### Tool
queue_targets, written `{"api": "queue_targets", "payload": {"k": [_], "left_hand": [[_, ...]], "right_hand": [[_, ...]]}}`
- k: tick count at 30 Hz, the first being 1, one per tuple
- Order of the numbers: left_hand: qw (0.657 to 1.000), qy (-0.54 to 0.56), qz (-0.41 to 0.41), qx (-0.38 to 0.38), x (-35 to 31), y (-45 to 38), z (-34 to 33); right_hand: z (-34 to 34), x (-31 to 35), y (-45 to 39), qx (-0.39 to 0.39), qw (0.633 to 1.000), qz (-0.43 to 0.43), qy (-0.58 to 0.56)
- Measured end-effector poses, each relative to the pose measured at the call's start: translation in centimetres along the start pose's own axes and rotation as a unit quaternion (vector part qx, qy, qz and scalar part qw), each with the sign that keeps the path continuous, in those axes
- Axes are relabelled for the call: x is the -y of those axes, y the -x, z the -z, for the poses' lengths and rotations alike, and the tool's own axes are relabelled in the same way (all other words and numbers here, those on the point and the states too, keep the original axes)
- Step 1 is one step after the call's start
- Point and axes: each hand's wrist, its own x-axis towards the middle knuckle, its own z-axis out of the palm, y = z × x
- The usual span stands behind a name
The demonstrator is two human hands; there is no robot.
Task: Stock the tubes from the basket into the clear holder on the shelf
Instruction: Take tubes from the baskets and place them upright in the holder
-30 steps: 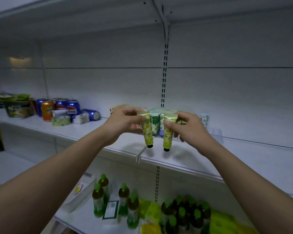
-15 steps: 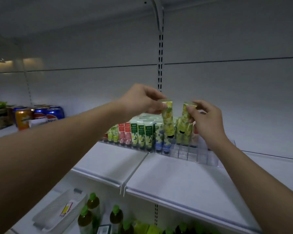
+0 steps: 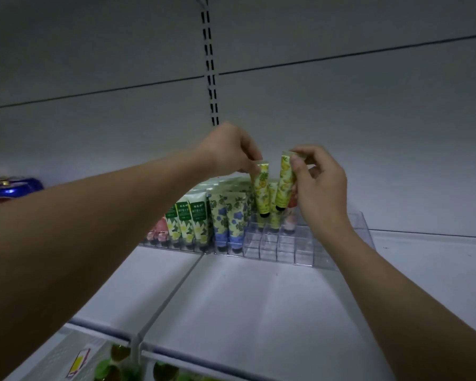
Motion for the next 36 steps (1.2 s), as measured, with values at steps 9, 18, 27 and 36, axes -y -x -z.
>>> {"api": "queue_targets", "payload": {"k": [9,18,27,36], "left_hand": [[0.998,-0.064,0.008,-0.003,-0.6,-1.3,-0.8],[0.997,-0.068,0.039,0.018,-1.3,-1.8,-0.5],[0.996,-0.068,0.052,0.024,-1.1,-1.6,-0.3],[0.997,-0.073,0.029,-0.008,-0.6,-1.5,-0.9]], "right_hand": [[-0.5,-0.5,0.2,0.011,0.999,0.028,0.030],[-0.5,-0.6,0.2,0.018,0.998,0.034,0.040],[-0.6,-0.6,0.3,0.016,0.998,0.037,0.047],[-0.7,-0.8,0.4,0.014,0.998,0.036,0.052]]}}
